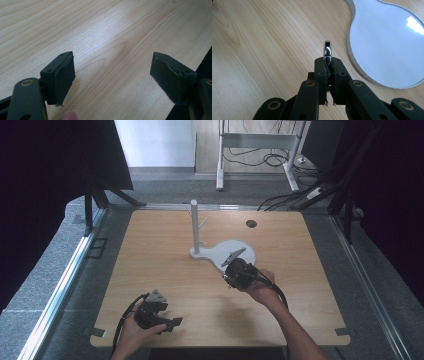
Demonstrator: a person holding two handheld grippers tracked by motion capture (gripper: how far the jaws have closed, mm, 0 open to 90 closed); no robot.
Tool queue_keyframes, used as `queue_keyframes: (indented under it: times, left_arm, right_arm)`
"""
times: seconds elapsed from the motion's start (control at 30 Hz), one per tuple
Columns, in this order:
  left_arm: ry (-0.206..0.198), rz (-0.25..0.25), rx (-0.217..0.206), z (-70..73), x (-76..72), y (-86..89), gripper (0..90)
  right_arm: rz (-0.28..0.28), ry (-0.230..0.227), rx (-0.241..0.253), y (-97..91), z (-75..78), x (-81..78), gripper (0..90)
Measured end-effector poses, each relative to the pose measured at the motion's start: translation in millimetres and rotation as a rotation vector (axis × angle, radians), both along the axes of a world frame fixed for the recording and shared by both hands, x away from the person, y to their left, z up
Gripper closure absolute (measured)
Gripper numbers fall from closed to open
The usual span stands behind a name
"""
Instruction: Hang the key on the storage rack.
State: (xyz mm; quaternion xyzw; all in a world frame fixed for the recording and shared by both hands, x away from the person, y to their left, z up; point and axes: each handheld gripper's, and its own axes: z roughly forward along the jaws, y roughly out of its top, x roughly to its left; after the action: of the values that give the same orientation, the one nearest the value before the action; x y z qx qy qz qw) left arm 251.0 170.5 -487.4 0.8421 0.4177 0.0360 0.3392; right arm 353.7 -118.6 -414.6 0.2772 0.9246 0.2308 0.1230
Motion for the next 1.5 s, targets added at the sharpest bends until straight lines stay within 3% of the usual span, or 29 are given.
queue_keyframes:
  times: [0.8,1.5]
  left_arm:
    - [0.006,-0.005,0.013,-2.2,0.2,-2.3,20.4]
    - [0.004,-0.002,0.009,-2.3,0.2,-2.2,20.3]
  right_arm:
    - [-0.010,0.000,0.006,0.3,1.5,5.4,84.5]
    - [-0.002,-0.021,0.003,5.3,14.0,9.1,84.6]
